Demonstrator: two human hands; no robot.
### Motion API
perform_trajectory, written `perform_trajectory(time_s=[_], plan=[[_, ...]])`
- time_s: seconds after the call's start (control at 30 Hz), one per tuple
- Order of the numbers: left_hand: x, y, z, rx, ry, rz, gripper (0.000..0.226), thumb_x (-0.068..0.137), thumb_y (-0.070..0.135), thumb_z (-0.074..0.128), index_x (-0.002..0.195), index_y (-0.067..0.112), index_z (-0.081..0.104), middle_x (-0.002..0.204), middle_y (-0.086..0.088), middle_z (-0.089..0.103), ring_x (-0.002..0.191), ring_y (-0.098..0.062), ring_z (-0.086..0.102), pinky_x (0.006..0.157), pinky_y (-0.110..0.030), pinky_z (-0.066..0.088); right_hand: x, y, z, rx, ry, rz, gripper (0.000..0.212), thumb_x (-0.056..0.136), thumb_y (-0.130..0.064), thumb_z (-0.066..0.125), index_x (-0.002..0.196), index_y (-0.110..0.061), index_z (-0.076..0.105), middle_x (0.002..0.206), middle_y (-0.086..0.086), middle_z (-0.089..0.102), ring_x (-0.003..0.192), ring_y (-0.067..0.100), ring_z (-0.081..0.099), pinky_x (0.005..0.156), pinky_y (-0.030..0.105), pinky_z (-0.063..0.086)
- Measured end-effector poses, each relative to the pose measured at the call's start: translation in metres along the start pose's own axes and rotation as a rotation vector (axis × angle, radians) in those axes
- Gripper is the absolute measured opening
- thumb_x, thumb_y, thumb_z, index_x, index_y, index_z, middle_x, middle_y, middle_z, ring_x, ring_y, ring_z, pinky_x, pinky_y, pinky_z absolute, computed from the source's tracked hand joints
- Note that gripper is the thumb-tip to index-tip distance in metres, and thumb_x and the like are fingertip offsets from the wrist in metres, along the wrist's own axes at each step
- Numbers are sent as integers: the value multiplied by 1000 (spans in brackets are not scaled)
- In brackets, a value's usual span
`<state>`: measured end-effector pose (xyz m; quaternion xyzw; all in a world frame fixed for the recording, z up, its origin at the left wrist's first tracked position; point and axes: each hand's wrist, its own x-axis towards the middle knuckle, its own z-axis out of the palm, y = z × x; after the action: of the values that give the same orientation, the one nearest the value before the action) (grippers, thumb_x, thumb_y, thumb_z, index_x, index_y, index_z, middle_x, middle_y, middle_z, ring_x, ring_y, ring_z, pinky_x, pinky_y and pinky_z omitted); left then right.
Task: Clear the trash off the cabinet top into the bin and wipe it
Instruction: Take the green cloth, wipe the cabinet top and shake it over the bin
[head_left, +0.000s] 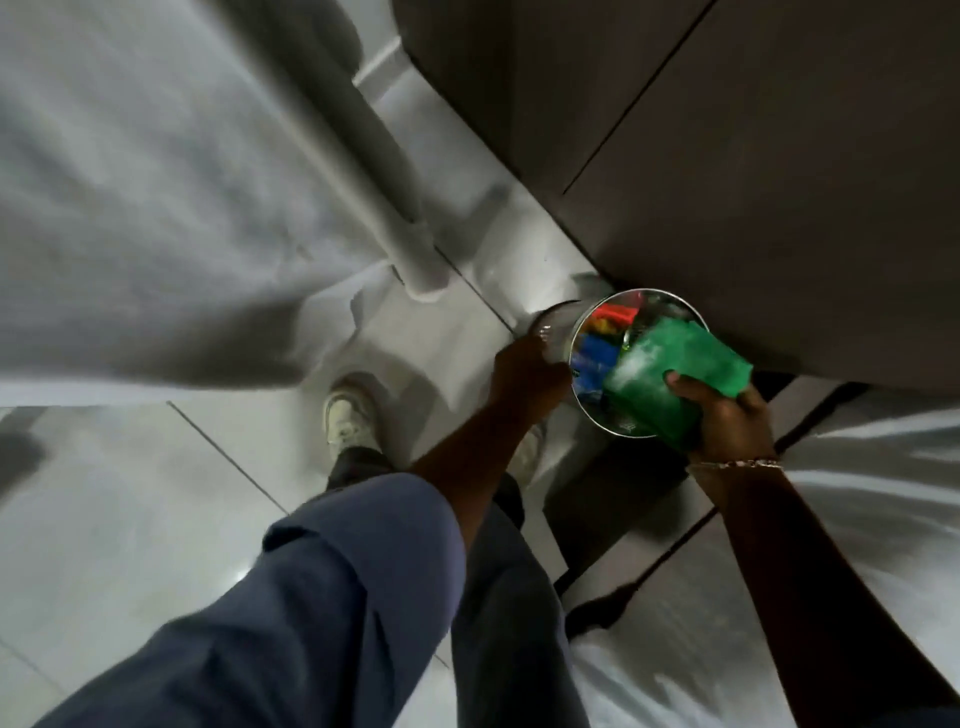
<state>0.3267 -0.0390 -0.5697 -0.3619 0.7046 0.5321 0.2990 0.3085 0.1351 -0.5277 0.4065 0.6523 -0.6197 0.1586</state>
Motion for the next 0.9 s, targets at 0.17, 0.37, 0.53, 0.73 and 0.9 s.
perform_trajectory(time_s=[0.17,0.37,0.53,0.73,0.9], plan=[[68,-34,77,15,-131,-47,73,80,5,62,146,13,32,129,-21,61,114,-40,61,86,-45,56,58,44,-30,-143,44,-104,42,74,7,71,114,-2,64,113,25,67,104,40,65,93,61,51],[74,-31,72,-53,-45,61,67,76,-1,58,135,29,46,119,-6,67,101,-29,67,74,-41,59,48,50,-37,-82,6,-145,37,76,7,69,112,-2,65,107,22,69,99,38,66,91,63,51],[25,13,-9,31,-85,115,50,74,17,65,121,29,56,119,-4,70,112,-28,64,96,-39,53,-38,-6,-20,85,-62,-85,40,78,0,67,117,-8,63,120,20,67,112,39,63,96,62,48],[-116,101,-133,-27,-176,143,55,66,15,51,115,38,55,109,-1,69,88,-35,74,64,-47,62,-195,-122,3,152,-151,-133,44,69,-6,68,113,-8,66,115,19,71,108,40,65,91,64,49],[-221,188,-201,-97,-294,160,45,67,23,70,111,26,60,98,-14,73,63,-32,72,43,-36,58,-303,-221,6,211,-177,-303,38,66,-7,70,103,-10,70,110,16,73,96,29,70,78,44,61]])
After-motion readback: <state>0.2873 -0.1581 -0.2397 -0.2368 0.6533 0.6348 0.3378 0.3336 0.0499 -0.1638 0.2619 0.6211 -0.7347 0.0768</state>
